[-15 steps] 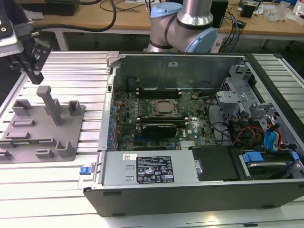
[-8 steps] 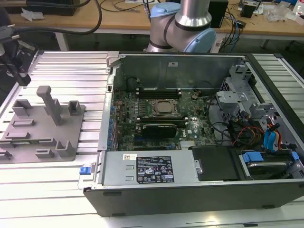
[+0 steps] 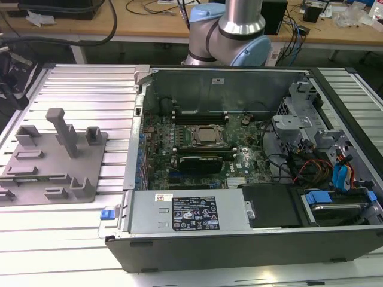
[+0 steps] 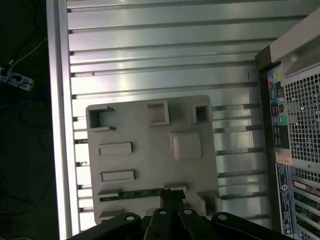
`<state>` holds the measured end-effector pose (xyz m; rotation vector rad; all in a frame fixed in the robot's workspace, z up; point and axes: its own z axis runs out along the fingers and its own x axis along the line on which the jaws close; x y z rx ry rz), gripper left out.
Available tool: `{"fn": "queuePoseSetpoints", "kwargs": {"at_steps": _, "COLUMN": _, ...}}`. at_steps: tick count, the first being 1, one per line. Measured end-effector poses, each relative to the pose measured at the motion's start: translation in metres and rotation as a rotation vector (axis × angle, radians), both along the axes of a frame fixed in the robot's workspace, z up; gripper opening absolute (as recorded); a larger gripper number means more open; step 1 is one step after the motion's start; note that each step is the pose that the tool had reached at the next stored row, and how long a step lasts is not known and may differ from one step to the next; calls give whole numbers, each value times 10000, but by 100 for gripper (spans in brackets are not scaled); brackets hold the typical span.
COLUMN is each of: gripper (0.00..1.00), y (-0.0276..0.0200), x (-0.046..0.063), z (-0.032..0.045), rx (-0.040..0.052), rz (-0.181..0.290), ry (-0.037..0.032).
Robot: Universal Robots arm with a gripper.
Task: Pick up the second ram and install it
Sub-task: 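Reach for the second ram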
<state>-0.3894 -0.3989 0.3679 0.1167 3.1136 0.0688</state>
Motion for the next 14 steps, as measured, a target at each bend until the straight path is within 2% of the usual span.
{"fn": "queuePoseSetpoints", "kwargs": {"at_steps": 7, "gripper": 8, "y": -10, "x": -215, "z": -77, "rx": 0, "rz": 0, "ry": 0}}
{"fn": "queuePoseSetpoints", "kwargs": {"at_steps": 10, "gripper": 8, "y": -30, "x": -261, "z": -112, "rx": 0, "rz": 1, "ry": 2}}
{"fn": "queuePoseSetpoints", "kwargs": {"at_steps": 14, "gripper": 8, "y": -94, "x": -273, "z": -197, "rx": 0, "rz": 0, "ry": 56}}
